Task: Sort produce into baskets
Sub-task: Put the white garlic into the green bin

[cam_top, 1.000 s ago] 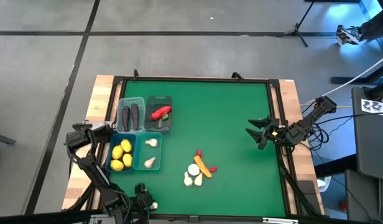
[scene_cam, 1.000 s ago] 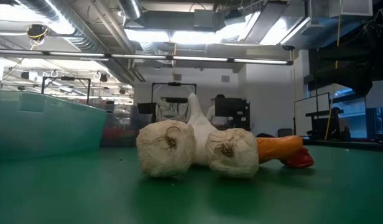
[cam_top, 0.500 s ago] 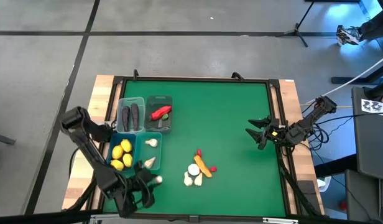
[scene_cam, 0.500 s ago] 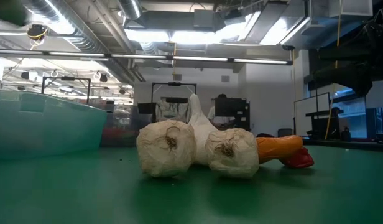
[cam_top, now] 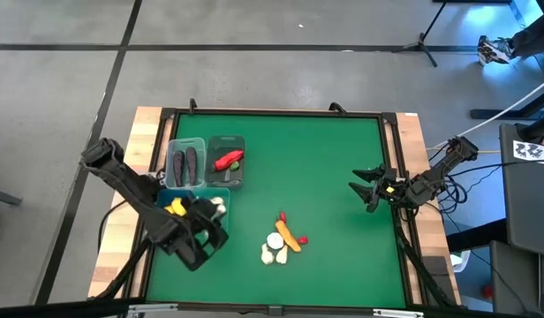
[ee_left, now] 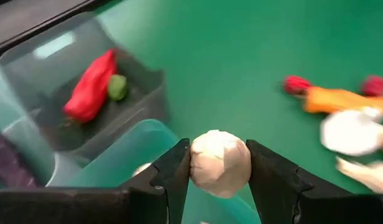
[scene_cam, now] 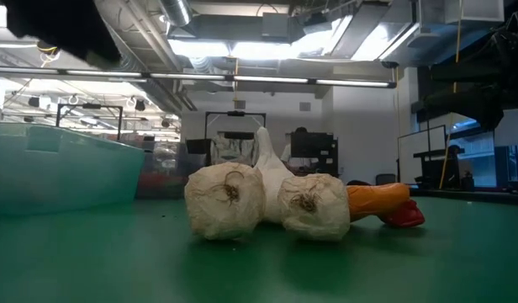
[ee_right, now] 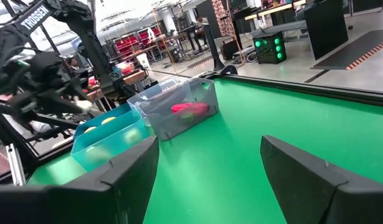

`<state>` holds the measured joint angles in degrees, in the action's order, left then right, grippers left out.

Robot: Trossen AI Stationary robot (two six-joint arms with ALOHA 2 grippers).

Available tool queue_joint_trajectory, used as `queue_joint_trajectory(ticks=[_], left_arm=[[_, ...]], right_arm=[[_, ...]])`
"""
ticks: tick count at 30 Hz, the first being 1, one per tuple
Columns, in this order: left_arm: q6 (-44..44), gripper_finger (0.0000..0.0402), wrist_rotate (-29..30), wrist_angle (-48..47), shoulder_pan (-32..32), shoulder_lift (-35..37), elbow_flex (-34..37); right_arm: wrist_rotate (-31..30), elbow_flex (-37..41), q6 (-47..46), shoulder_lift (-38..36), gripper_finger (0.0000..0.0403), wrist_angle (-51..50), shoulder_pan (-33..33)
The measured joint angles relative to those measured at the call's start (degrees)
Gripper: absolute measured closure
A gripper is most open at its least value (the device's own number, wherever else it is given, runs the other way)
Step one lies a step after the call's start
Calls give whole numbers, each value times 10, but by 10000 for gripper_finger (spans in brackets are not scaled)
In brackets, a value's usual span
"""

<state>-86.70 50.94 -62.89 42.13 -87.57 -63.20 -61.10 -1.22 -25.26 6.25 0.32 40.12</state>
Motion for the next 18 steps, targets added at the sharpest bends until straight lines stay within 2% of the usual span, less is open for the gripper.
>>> queue_joint_trajectory(ticks=[5,9,15,18], left_arm=[[-37,259,-32,10,-31,0,36],[-105,259,-69,28,-45,0,75],[-193,259,-131,38,-48,0,127],[-201,259,-159,41,-47,0,137]], right_arm=[[0,0,0,0,123,0,0],[0,0,0,0,123,0,0],[0,0,0,0,123,0,0],[0,0,2,0,123,0,0]])
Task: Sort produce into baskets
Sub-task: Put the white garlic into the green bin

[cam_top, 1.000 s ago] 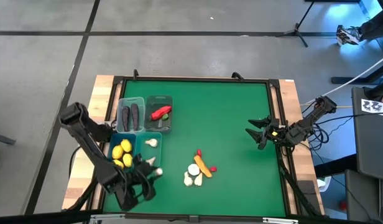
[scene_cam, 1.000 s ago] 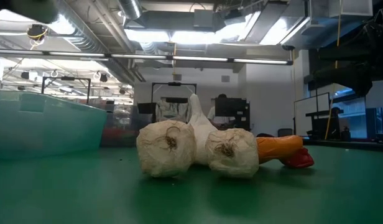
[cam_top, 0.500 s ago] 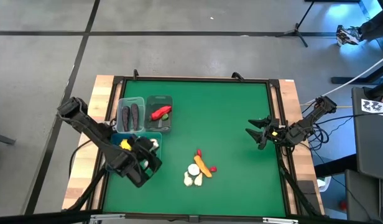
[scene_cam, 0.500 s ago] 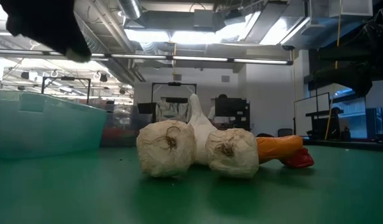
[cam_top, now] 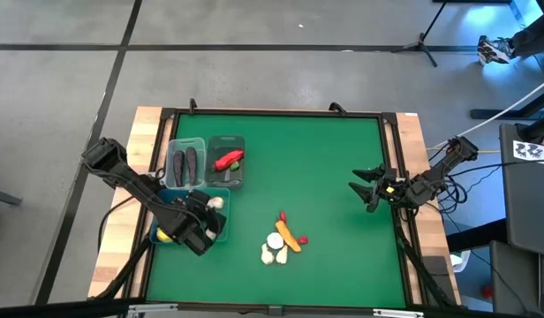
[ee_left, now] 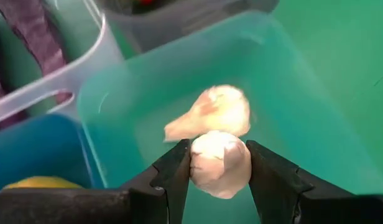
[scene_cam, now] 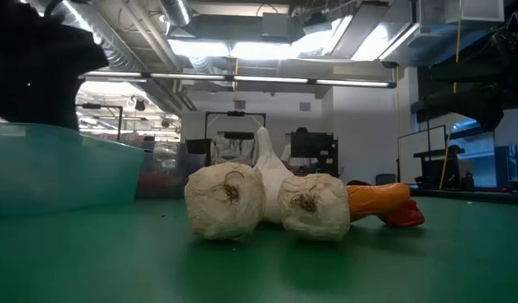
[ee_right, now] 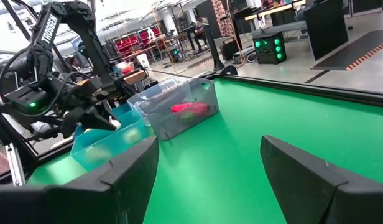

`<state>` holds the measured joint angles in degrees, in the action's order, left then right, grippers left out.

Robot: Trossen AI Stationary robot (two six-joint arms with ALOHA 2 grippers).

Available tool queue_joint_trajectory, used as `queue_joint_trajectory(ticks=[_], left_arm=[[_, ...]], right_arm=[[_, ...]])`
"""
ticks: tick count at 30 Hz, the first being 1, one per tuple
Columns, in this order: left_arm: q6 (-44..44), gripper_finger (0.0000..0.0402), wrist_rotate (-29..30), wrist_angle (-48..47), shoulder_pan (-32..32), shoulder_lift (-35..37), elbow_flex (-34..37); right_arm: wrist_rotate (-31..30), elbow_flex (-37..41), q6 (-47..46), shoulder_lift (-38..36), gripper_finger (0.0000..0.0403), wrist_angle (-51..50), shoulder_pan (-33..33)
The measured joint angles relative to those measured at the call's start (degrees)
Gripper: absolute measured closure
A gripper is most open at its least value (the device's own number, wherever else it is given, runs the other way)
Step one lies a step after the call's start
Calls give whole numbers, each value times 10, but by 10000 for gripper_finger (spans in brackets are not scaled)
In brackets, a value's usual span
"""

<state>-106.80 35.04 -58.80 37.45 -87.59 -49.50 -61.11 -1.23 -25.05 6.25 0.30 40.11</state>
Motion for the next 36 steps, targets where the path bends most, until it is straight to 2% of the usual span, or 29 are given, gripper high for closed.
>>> queue_joint_trajectory(ticks=[9,14,22,30,33,36], left_arm=[[27,256,-20,14,-1,0,3],[80,223,-20,46,-1,0,3],[109,179,-24,44,-1,0,2],[264,188,-5,41,-13,0,-65],[357,188,53,87,-14,0,-88],[492,188,125,192,-16,0,-92]], right_arm=[[0,0,0,0,123,0,0],[0,0,0,0,123,0,0],[0,0,0,0,123,0,0],[0,0,1,0,123,0,0],[0,0,12,0,123,0,0],[0,0,15,0,123,0,0]])
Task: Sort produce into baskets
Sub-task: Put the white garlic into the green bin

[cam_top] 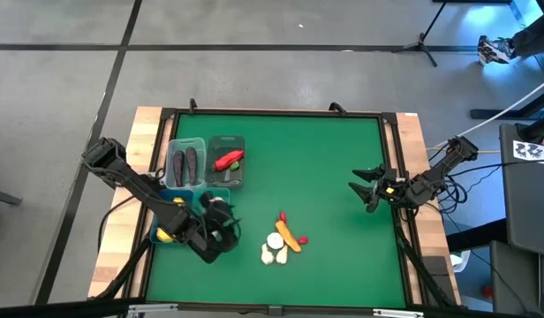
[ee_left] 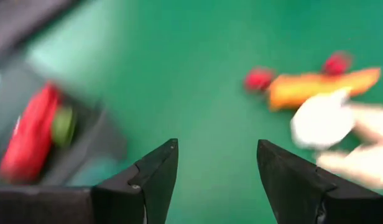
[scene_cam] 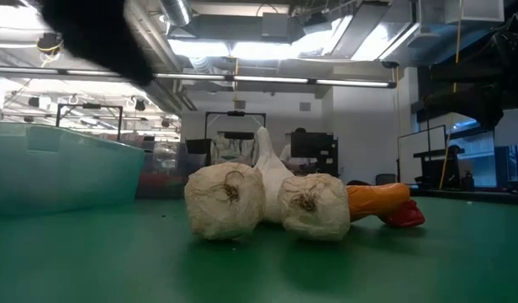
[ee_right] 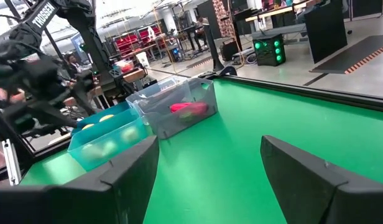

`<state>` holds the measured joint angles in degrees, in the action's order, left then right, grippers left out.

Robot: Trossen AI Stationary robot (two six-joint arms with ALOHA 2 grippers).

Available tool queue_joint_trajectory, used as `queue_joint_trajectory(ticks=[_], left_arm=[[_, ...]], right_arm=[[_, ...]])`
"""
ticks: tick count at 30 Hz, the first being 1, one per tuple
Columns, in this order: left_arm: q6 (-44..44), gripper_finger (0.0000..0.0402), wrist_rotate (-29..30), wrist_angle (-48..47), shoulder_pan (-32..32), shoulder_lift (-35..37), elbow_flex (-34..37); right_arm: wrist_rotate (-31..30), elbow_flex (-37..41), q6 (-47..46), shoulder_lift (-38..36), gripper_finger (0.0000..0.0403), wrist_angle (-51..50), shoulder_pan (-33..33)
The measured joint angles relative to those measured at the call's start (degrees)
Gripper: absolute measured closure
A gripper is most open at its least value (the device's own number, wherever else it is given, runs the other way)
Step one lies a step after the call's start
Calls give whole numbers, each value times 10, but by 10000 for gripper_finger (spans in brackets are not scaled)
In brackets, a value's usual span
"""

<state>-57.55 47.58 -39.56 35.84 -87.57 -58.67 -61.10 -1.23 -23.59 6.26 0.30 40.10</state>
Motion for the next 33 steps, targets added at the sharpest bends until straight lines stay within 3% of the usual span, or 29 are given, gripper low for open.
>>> queue_joint_trajectory(ticks=[8,14,19,27,33], left_arm=[[258,189,20,252,-27,0,10],[387,189,-2,497,-22,0,90],[411,189,-6,664,-28,0,173],[391,177,-38,706,-32,-37,204],[410,174,-64,810,-42,-106,204]], right_arm=[[0,0,0,0,123,0,0],[0,0,0,0,123,0,0],[0,0,0,0,123,0,0],[0,0,-1,0,123,0,0],[0,0,-1,0,123,0,0]])
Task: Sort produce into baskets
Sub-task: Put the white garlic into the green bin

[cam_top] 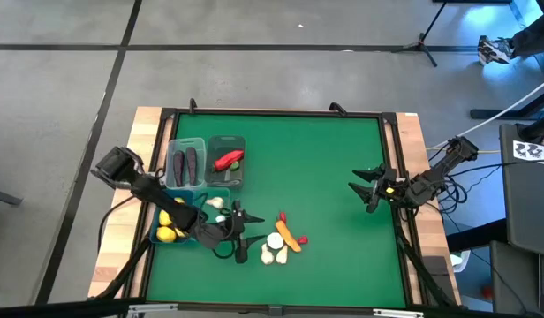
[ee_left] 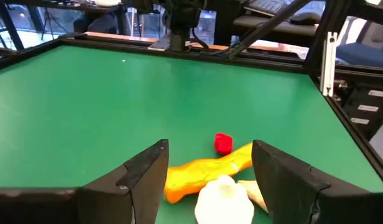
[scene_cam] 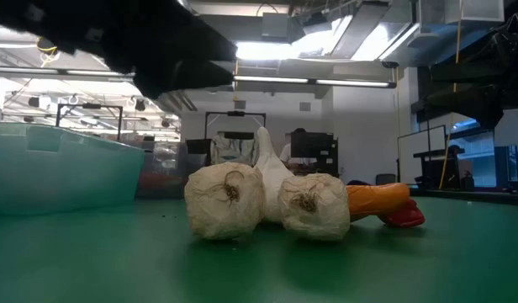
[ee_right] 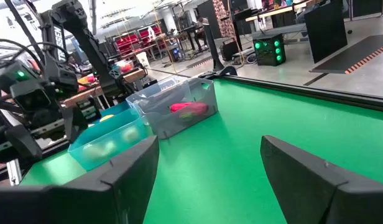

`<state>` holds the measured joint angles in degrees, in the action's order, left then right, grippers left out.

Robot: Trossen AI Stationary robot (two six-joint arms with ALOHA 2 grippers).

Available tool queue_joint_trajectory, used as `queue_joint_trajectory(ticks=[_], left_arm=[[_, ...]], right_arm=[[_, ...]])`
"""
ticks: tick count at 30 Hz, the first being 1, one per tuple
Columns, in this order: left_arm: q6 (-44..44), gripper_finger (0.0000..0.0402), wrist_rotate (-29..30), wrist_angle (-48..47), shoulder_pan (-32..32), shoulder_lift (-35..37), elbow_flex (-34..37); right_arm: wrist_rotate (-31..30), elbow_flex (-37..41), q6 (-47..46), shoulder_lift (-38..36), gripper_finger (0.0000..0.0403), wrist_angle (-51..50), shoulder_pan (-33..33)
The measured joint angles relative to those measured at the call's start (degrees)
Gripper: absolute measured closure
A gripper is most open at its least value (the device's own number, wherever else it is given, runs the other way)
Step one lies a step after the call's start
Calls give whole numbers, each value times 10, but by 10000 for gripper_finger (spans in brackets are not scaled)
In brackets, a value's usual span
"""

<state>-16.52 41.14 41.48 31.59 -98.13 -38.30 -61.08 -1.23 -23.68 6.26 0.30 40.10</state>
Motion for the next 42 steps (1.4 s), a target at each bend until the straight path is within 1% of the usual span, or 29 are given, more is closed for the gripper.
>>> queue_joint_trajectory(ticks=[5,14,23,29,37,42], left_arm=[[0,174,-17,60,-18,-46,-3],[7,176,-67,57,-33,-111,-67],[-42,176,-72,36,-33,-112,-69],[-75,176,-72,-13,-35,-112,-69],[-80,176,-72,-21,-35,-112,-69],[-83,176,-84,-19,-35,-112,-69]], right_arm=[[0,0,0,0,123,0,0],[0,0,0,0,123,0,0],[0,0,0,0,123,0,0],[0,0,1,0,123,0,0],[0,0,1,0,123,0,0],[0,0,2,0,123,0,0]])
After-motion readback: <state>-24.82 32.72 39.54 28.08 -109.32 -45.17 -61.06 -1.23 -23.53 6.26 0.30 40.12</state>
